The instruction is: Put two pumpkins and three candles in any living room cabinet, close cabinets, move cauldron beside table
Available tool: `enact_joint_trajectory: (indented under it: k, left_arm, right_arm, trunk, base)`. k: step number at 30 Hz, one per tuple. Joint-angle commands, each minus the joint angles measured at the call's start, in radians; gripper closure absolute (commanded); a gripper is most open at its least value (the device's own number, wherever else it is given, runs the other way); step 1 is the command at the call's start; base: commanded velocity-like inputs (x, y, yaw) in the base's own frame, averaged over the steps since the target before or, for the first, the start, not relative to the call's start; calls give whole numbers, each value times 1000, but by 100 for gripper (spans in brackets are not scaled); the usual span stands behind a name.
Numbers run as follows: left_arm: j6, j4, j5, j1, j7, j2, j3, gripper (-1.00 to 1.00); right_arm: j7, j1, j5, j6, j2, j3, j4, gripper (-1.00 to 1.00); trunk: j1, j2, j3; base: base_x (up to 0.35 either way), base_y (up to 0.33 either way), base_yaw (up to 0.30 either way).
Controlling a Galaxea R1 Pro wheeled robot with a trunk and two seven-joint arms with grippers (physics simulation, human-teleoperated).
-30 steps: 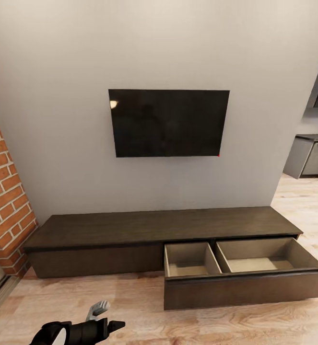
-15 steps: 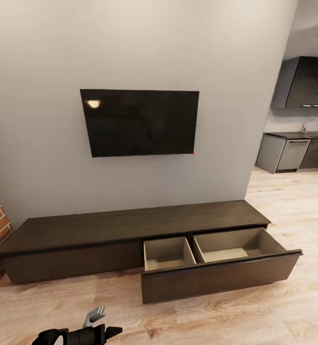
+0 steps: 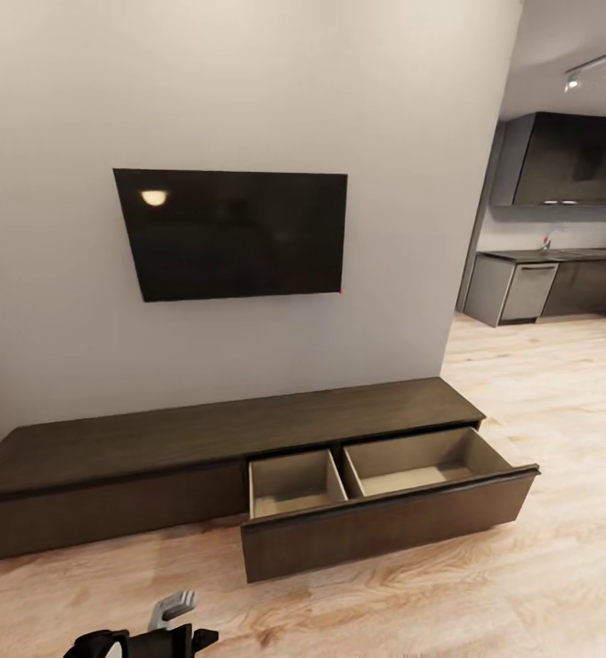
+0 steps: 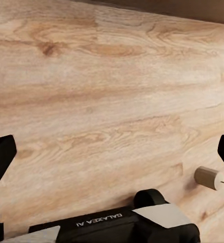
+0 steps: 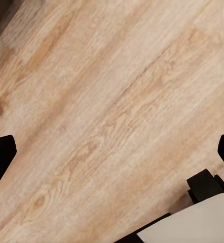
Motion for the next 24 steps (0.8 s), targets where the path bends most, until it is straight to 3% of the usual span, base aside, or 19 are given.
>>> enact_joint_trajectory:
  k: [1, 6, 14, 24]
  left_arm:
    - [5, -1, 13, 0, 46, 0, -3, -100]
    - [5, -1, 55, 0, 142, 0, -2, -100]
    - [5, 0, 66, 0, 154, 3, 0, -100]
    - [2, -1, 64, 0, 158, 1, 29, -100]
  right_arm:
    - [-2, -1, -10, -4, 0, 8, 0, -100]
    - [-2, -1, -10, -4, 0, 8, 0, -100]
    - [-2, -1, -10, -4, 0, 8, 0, -100]
    - [-2, -1, -8, -4, 1, 9, 0, -100]
  trunk:
    - [0, -1, -1]
    - [0, -1, -1]
    - [0, -1, -1]
    - [0, -1, -1]
  base:
    - [0, -3, -281]
    - [0, -1, -122]
    - [-23, 0, -10]
    - [-271, -79, 0]
